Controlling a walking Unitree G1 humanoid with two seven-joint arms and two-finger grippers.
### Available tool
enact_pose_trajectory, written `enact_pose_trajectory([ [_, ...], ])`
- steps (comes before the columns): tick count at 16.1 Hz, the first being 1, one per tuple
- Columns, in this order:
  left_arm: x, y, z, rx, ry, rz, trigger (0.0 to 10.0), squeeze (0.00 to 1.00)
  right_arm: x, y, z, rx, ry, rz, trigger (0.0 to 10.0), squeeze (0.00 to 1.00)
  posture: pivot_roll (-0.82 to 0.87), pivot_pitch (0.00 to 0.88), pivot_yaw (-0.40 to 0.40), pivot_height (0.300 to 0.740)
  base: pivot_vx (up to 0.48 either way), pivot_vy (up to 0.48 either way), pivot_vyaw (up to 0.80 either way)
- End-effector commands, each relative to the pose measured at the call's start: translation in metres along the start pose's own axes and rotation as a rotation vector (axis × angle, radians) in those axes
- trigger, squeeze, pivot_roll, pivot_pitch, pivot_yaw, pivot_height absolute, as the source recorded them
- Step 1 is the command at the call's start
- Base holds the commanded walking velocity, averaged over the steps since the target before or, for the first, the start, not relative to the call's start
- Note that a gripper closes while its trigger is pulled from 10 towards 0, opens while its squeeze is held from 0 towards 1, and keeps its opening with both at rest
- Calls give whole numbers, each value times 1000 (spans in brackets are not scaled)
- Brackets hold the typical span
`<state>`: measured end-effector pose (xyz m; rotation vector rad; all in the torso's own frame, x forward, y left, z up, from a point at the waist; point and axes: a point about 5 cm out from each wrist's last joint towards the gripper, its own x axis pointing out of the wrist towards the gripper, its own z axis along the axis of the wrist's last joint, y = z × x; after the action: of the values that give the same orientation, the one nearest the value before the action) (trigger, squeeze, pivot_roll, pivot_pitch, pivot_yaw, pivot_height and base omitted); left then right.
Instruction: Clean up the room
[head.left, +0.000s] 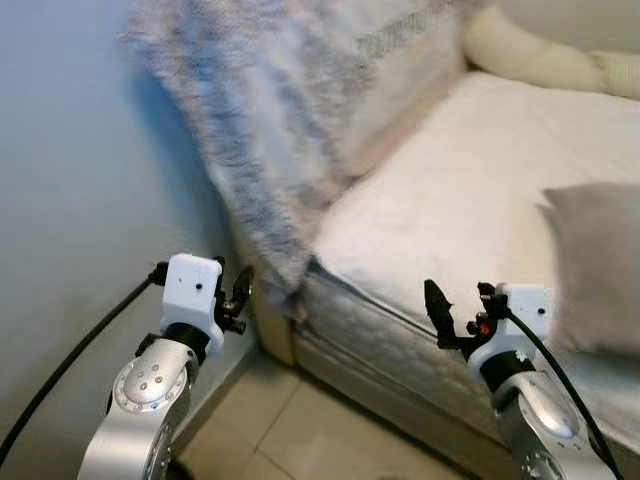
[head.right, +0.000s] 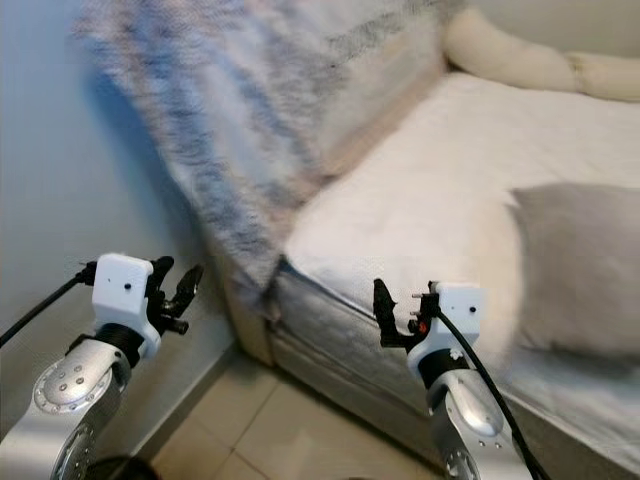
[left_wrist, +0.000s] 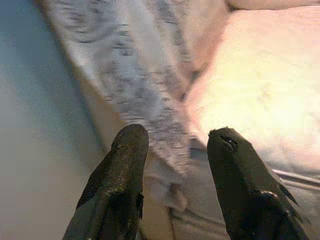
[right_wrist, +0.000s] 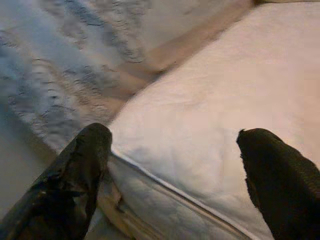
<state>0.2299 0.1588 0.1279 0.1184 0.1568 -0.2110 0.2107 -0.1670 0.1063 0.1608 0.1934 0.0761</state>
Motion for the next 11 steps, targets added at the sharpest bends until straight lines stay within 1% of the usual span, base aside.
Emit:
enact_pose_trajectory([
  [1, 1, 2, -1, 11, 3, 4, 10000, 0, -2, -2, 4, 3, -28, -24, 2824, 0, -22, 0, 38, 740, 0, 0, -800],
  [2, 1, 2, -2, 12, 4, 5, 10000, 0, -2, -3, 5, -6, -30, -40, 3255, 0, -22, 0, 38, 740, 0, 0, -800],
  [3, 1, 1, -2, 11, 5, 4, 10000, 0, -3, -4, 5, -18, -30, -47, 7137, 0, -27, 0, 40, 740, 0, 0, -800],
  [4, 2, 1, -2, 10, 4, 0, 10000, 0, -2, -4, 4, -19, -7, -34, 10000, 0, -32, 0, 40, 740, 0, 0, -800],
  [5, 2, 1, -2, 10, 4, -1, 10000, 0, -2, -2, 1, -4, 22, -11, 10000, 0, -34, 0, 39, 740, 0, 0, -800],
  [6, 3, 1, -2, 6, 3, 2, 10000, 0, -2, -3, -1, -12, 27, -18, 10000, 0, -33, 0, 36, 740, 0, 0, -800],
  [9, 3, 1, -2, -29, -7, 19, 10000, 0, -3, -3, 1, -3, 17, -22, 10000, 0, -32, 0, 28, 740, 0, 0, -800],
  [11, 1, 0, -3, -8, -8, 28, 10000, 0, 0, 0, 4, -24, 6, -16, 10000, 0, -22, 0, 15, 740, 0, 0, -753],
])
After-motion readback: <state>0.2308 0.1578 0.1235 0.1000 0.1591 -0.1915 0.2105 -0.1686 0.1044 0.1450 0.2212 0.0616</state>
